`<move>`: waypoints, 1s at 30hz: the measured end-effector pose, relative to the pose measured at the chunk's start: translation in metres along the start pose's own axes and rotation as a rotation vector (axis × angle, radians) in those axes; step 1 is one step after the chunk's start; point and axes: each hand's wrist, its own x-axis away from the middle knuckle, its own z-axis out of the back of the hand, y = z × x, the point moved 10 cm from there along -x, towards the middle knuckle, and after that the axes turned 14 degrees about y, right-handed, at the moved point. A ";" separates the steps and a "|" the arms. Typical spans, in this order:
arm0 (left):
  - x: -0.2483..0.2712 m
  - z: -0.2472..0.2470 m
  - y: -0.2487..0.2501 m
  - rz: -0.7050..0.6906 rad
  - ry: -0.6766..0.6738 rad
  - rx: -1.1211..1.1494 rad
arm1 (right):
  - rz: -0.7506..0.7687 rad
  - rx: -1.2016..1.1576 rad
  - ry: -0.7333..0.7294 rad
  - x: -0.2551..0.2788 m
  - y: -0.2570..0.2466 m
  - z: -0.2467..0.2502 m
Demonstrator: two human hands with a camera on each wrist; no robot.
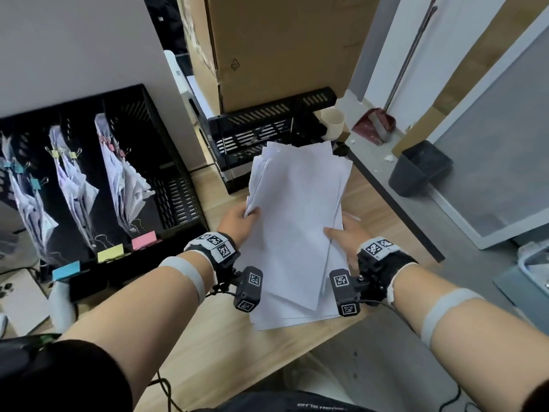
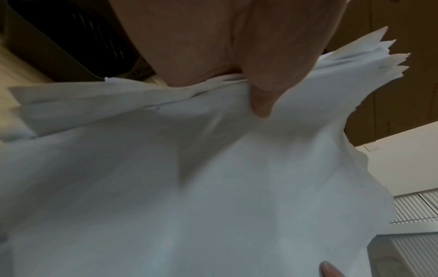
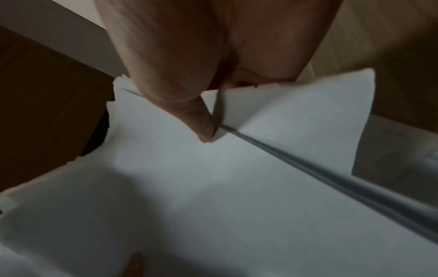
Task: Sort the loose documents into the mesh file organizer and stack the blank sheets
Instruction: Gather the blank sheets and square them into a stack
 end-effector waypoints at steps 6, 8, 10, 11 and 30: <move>-0.004 0.015 -0.022 0.052 0.001 0.009 | 0.001 0.005 -0.136 0.006 0.024 -0.028; -0.007 0.020 -0.030 0.051 0.010 -0.011 | 0.015 0.004 -0.150 0.029 0.002 -0.029; -0.011 0.029 -0.042 0.073 0.043 -0.037 | 0.015 -0.003 -0.169 0.040 -0.011 -0.033; -0.012 0.032 -0.047 0.092 0.058 -0.004 | 0.022 0.013 -0.184 0.043 -0.014 -0.036; -0.021 0.032 -0.106 0.274 -0.015 0.124 | 0.336 0.512 -0.223 -0.001 -0.039 -0.043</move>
